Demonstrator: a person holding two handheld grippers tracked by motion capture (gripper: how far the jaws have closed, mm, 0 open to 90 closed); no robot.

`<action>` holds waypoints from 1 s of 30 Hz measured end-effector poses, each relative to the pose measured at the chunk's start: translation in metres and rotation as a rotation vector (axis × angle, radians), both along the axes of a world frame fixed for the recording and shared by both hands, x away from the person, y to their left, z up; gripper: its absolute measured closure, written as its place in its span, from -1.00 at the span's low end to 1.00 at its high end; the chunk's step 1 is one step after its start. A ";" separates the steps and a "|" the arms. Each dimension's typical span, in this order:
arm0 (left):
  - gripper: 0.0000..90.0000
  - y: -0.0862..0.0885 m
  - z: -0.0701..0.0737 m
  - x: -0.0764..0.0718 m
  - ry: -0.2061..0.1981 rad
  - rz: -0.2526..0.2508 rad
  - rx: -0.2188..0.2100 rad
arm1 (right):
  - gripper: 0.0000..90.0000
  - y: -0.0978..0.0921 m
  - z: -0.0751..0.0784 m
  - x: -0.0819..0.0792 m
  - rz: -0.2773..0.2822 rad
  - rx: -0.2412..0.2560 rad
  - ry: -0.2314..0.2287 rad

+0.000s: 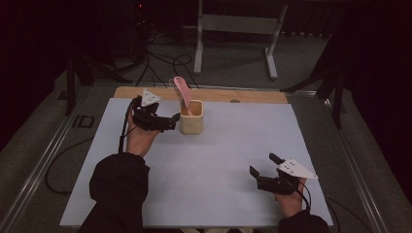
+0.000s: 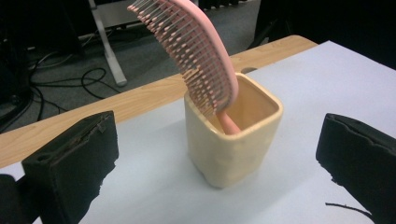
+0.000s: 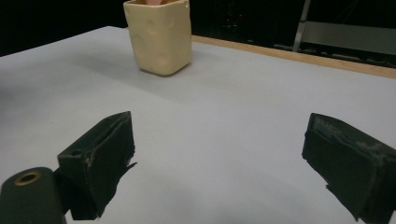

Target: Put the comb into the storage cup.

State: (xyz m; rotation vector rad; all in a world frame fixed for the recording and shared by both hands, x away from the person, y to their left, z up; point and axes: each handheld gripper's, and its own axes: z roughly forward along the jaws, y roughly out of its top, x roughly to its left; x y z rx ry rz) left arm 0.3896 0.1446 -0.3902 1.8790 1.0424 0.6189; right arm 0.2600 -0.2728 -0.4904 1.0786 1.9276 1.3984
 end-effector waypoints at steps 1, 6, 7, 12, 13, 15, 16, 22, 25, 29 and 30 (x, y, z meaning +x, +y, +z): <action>-1.00 0.001 0.000 -0.003 -0.003 -0.003 0.003 | -0.80 0.000 0.000 0.000 0.000 0.000 0.000; -1.00 0.011 -0.001 -0.016 -0.010 -0.014 0.000 | -0.80 0.000 0.000 0.000 0.001 0.000 0.001; -1.00 0.013 -0.002 -0.019 -0.012 -0.013 0.002 | -0.80 0.000 0.000 0.000 0.002 0.000 0.000; -1.00 0.024 -0.008 -0.033 -0.025 -0.011 0.006 | -0.80 0.000 0.000 0.000 0.002 0.000 0.000; -1.00 0.027 -0.010 -0.037 -0.030 -0.008 0.003 | -0.80 0.000 0.000 0.000 0.002 0.000 0.000; -1.00 0.032 -0.014 -0.044 -0.044 0.001 0.000 | -0.80 0.000 0.001 0.000 0.003 0.003 -0.001; -1.00 0.035 -0.016 -0.047 -0.045 0.005 -0.001 | -0.80 0.000 0.001 -0.001 0.002 0.003 -0.001; -1.00 0.053 -0.033 -0.067 -0.047 0.018 -0.010 | -0.80 0.001 0.001 -0.001 0.005 0.001 -0.002; -1.00 0.061 -0.042 -0.078 -0.066 0.039 0.003 | -0.80 0.001 0.002 -0.001 0.009 0.001 0.003; -1.00 0.072 -0.055 -0.087 -0.063 0.052 -0.013 | -0.80 0.002 0.004 -0.002 0.016 0.006 0.000; -1.00 0.075 -0.059 -0.090 -0.062 0.051 -0.012 | -0.80 0.002 0.004 -0.002 0.016 0.005 -0.002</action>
